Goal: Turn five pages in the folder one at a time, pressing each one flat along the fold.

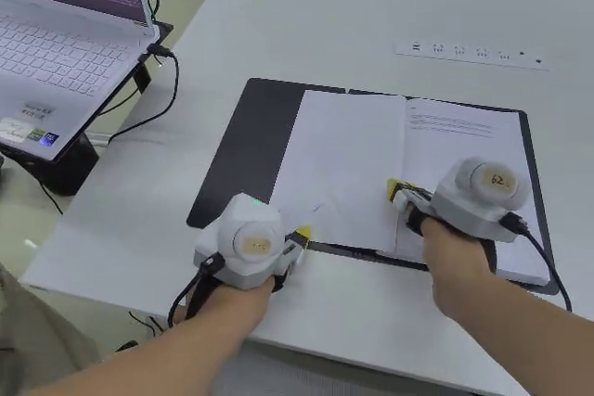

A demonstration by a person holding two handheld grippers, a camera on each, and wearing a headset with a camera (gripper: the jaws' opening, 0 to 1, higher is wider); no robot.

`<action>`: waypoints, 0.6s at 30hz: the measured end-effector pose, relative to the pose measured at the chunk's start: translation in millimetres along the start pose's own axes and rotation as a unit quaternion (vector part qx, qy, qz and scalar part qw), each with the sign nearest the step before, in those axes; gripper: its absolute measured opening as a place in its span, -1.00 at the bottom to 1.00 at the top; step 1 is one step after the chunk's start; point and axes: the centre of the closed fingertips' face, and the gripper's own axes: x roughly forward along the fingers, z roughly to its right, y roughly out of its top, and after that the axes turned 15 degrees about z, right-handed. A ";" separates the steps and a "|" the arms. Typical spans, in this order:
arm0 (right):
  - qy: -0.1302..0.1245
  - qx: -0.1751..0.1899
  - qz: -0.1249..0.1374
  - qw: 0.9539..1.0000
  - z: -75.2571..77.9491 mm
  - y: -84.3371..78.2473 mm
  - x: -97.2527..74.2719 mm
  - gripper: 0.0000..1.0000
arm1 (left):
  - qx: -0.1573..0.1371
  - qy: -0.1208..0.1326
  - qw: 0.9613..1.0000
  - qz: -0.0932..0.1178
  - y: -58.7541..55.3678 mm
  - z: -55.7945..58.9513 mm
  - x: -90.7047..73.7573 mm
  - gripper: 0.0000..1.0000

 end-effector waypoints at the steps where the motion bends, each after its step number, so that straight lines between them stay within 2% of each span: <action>1: 0.000 -0.001 -0.001 1.000 1.9 -0.6 2.3 -1.00 | -0.001 0.001 1.000 0.001 -0.1 -0.1 0.3 -0.41; 3: -0.001 -0.007 -0.004 1.000 5.5 -2.0 6.3 -1.00 | -0.001 0.001 1.000 0.003 -0.5 -0.2 0.6 -0.42; 4: 0.010 -0.013 0.006 1.000 4.2 0.8 9.1 -1.00 | -0.002 0.002 1.000 0.003 -0.7 -0.2 0.9 -0.42; 8: 0.009 -0.026 0.005 1.000 6.6 4.6 16.7 -1.00 | -0.003 0.003 1.000 0.007 -0.8 0.0 1.0 -0.42; 12: 0.005 -0.024 0.011 1.000 8.5 11.5 22.5 -1.00 | -0.003 0.004 1.000 0.010 -0.8 0.1 1.4 -0.42; 18: 0.013 -0.020 0.018 1.000 5.9 18.6 32.6 -1.00 | -0.003 0.004 1.000 0.015 -0.4 0.5 1.2 -0.42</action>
